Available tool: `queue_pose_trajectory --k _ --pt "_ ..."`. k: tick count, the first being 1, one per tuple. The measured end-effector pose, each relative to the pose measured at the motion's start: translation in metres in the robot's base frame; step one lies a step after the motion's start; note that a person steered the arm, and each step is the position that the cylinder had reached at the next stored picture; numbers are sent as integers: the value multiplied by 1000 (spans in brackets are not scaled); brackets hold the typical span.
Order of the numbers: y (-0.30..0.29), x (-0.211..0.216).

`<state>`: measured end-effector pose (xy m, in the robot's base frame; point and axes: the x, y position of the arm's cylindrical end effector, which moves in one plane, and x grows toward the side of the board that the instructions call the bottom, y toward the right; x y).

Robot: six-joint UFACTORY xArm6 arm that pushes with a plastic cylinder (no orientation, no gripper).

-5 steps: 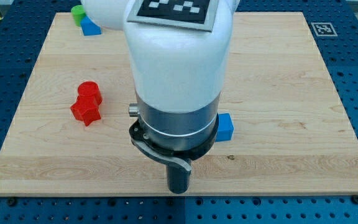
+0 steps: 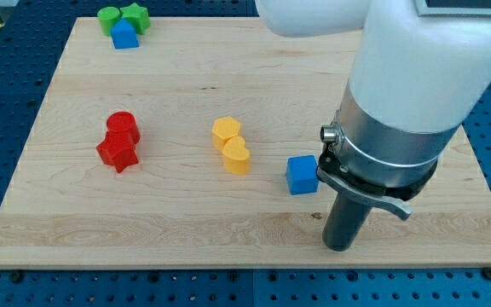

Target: Push the blue cube towards the center

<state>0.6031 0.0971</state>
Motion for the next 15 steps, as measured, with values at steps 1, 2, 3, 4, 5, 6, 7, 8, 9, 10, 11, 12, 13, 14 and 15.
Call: queue_pose_trajectory --k 1,2,3,4,5,6,7,8,9,10,11,12,13,14,15 --pt "0 0" --pt "17 0" --pt "17 -19" --pt "9 -33" --pt "-4 -36" --pt "-21 -36" --pt "-23 -42" --pt "-24 -52" --pt "-35 -64" --pt "-37 -67" --pt "-48 -71" --pt "-48 -71" --pt "-38 -71" --pt "-31 -76" --pt "-36 -93"
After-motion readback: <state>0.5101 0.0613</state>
